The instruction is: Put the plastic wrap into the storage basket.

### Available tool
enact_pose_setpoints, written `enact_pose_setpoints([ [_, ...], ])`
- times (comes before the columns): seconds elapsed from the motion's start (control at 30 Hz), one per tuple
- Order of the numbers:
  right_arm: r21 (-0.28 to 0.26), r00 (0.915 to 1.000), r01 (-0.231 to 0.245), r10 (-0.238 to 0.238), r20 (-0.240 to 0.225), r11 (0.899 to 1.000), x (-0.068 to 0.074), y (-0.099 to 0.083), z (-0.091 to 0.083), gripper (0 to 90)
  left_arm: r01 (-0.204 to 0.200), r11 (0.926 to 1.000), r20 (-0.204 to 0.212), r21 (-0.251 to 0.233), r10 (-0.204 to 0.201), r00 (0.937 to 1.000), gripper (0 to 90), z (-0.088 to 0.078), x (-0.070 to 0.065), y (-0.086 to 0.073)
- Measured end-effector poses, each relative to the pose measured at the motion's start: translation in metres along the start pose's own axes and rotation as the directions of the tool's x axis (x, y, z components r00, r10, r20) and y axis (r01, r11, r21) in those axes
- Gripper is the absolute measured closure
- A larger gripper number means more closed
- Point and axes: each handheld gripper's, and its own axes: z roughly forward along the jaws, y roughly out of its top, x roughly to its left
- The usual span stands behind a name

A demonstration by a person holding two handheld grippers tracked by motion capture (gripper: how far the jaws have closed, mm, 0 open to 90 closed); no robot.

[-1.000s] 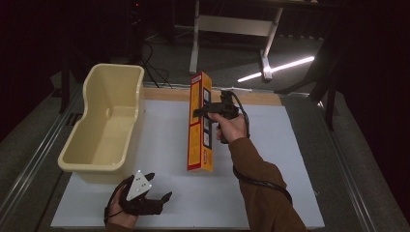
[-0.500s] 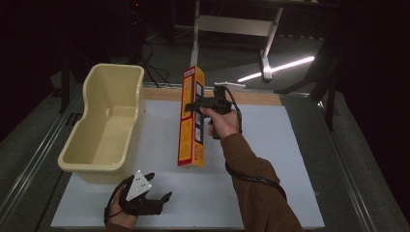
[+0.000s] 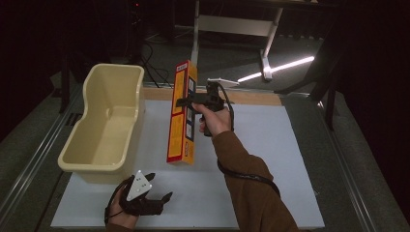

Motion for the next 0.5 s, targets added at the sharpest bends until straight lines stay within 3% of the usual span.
enact_pose_setpoints([
  [0.5, -0.024, 0.9971, -0.020, 0.018, -0.074, 1.000, 0.020, 0.002, 0.011, 39.0, 0.002, 1.0000, 0.001, -0.005, -0.002, 1.0000, 15.5, -0.001, 0.000, 0.000],
])
